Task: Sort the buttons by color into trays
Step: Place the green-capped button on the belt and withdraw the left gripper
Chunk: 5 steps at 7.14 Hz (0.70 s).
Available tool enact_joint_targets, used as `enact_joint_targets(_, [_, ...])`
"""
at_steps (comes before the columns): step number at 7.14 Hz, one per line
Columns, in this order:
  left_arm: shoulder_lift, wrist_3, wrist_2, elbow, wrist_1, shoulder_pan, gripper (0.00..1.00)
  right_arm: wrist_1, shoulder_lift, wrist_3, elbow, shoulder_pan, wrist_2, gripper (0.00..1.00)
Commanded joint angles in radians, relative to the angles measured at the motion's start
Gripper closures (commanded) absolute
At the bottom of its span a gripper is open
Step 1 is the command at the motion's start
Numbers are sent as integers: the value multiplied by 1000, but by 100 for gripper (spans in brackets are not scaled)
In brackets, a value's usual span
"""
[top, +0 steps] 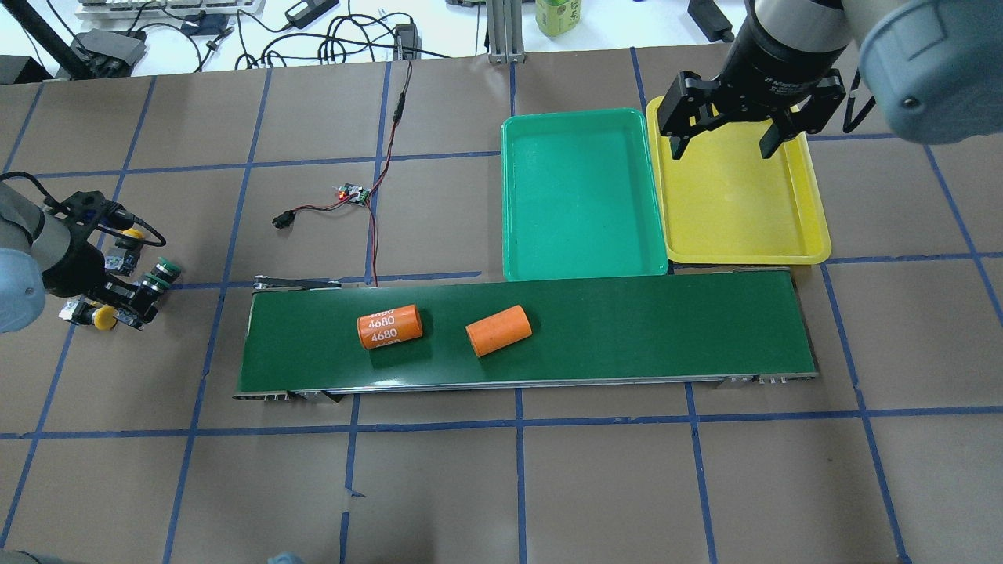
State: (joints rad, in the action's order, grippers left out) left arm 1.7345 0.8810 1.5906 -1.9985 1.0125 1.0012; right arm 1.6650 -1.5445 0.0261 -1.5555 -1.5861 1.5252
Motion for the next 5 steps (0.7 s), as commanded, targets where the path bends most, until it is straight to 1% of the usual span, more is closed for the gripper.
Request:
enact_joint_targets(1, [-100,-266,-1,-5,78,150,100,-2,0,0,0,0,0,0])
enact_joint_targets(2, [-140,-419,-10,-5,139,231,100,-2,1,-2,0,0,0,0])
enact_joint_targets(4, [-145,-734,-11,-29,143,417,100,-2,0,0,0,0,0,0])
enact_joint_targets(5, [-148,-846,-12,-60,143,477,100,-4,1,-2,0,0,0,0])
